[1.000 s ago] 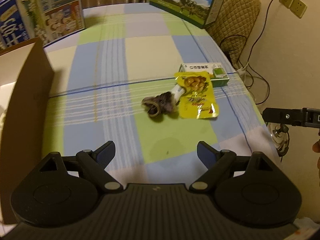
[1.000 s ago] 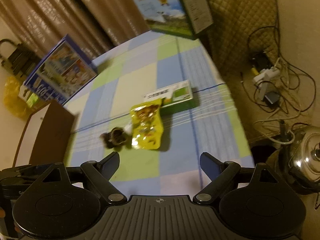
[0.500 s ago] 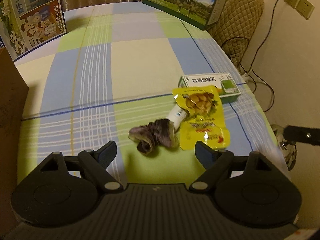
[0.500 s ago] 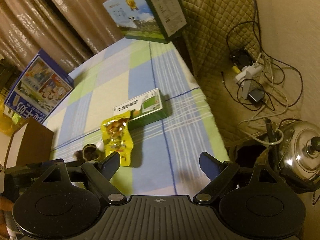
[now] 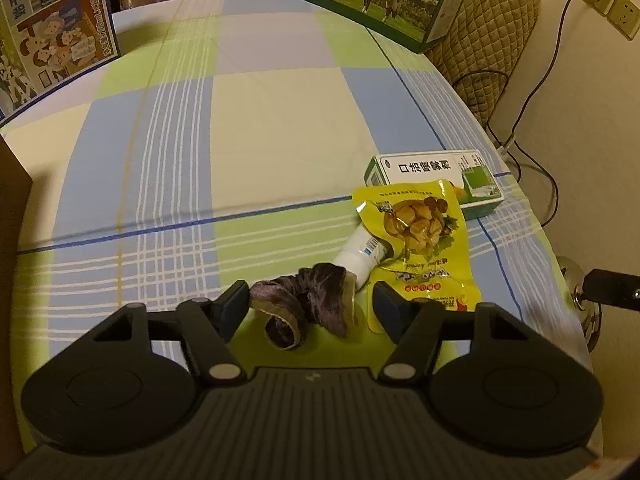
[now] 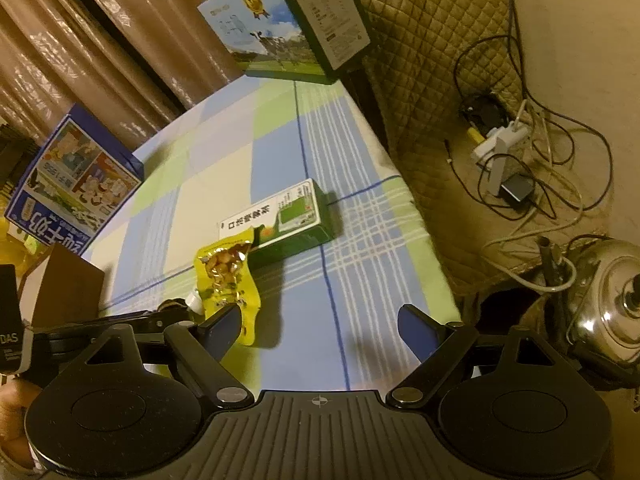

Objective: Organize objects
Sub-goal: 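Grasp dark scrunchie with left gripper while right gripper grasps yellow snack pouch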

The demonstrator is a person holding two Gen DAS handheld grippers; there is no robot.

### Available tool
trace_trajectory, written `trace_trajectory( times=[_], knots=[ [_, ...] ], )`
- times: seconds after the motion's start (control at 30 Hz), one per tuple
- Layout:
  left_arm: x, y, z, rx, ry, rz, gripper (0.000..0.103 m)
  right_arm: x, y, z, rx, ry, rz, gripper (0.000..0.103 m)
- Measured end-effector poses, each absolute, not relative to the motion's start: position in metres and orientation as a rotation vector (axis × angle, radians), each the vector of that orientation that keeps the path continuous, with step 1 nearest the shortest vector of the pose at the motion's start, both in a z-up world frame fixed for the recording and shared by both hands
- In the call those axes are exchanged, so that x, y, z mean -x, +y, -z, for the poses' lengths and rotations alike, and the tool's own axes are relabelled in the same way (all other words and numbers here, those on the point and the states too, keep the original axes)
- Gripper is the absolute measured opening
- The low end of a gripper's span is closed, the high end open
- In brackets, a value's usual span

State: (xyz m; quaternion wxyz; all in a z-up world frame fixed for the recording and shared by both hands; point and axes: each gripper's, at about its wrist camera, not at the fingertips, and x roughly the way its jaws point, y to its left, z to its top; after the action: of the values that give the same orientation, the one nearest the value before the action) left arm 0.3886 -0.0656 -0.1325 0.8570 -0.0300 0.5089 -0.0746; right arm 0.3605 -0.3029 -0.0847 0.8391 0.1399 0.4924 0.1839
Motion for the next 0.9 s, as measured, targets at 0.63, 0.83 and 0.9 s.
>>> trace_trajectory(
  times=[0.63, 0.83, 0.9],
  knots=[
    [-0.357, -0.005, 0.126, 0.14, 1.054, 0.005, 0.02, -0.374, -0.266, 0.1, -0.274, 1.026, -0.562, 0.08],
    [-0.348, 0.016, 0.123, 0.166, 1.057, -0.066, 0.02, -0.385, -0.242, 0.116, -0.212, 1.029, -0.633, 0.074],
    [-0.346, 0.019, 0.123, 0.172, 1.058, -0.08, 0.02, -0.391, -0.235, 0.123, -0.195, 1.028, -0.655, 0.071]
  ],
)
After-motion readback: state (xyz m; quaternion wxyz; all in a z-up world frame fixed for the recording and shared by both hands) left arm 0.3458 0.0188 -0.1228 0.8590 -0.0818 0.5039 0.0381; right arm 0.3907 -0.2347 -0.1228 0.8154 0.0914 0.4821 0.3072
